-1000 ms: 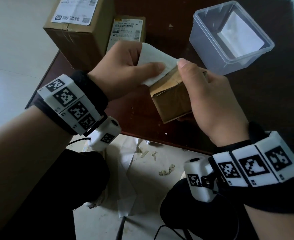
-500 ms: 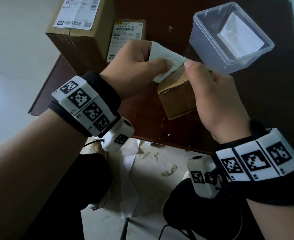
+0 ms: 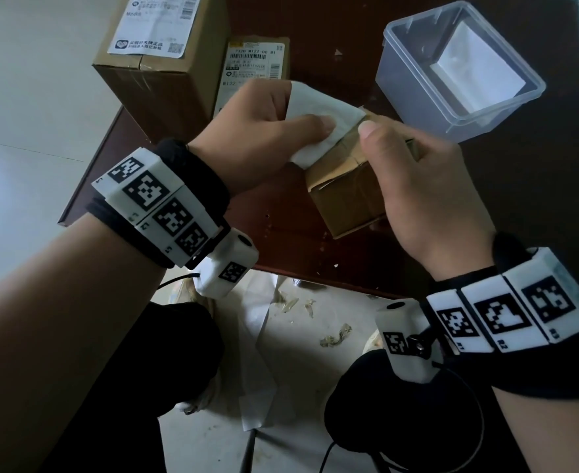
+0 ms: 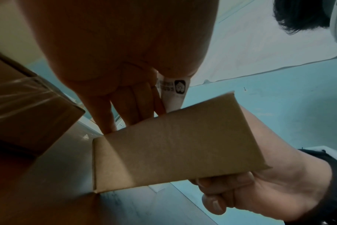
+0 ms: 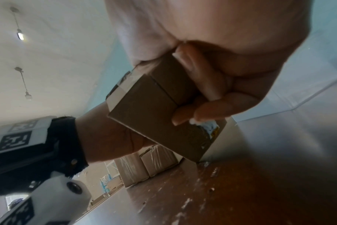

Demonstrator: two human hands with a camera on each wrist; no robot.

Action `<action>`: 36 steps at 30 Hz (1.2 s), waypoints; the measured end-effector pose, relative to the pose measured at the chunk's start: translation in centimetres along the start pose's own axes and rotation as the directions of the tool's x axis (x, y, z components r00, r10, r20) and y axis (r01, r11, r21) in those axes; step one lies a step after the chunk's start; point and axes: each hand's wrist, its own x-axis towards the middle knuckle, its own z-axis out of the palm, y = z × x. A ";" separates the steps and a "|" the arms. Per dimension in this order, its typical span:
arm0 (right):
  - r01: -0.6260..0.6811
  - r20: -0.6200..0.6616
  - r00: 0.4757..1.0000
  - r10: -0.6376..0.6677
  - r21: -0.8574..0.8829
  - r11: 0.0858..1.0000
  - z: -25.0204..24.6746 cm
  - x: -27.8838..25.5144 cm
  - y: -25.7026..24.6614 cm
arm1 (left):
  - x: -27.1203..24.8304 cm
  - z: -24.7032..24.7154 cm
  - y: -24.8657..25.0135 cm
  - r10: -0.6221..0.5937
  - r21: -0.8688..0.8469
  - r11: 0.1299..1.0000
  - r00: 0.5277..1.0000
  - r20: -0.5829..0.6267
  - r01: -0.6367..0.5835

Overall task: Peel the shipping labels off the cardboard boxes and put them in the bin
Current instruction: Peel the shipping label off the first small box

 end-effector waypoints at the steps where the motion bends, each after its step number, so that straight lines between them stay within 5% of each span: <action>1: 0.006 0.009 1.000 -0.006 -0.007 1.000 -0.1 0.1 0.0 | 0.0 0.0 0.0 0.000 -0.006 1.000 1.000 0.005 0.000; 36: 0.081 0.062 0.995 -0.084 0.036 0.996 0.3 0.6 0.8 | -0.5 -0.9 0.0 -0.020 -0.048 0.999 1.000 0.015 0.020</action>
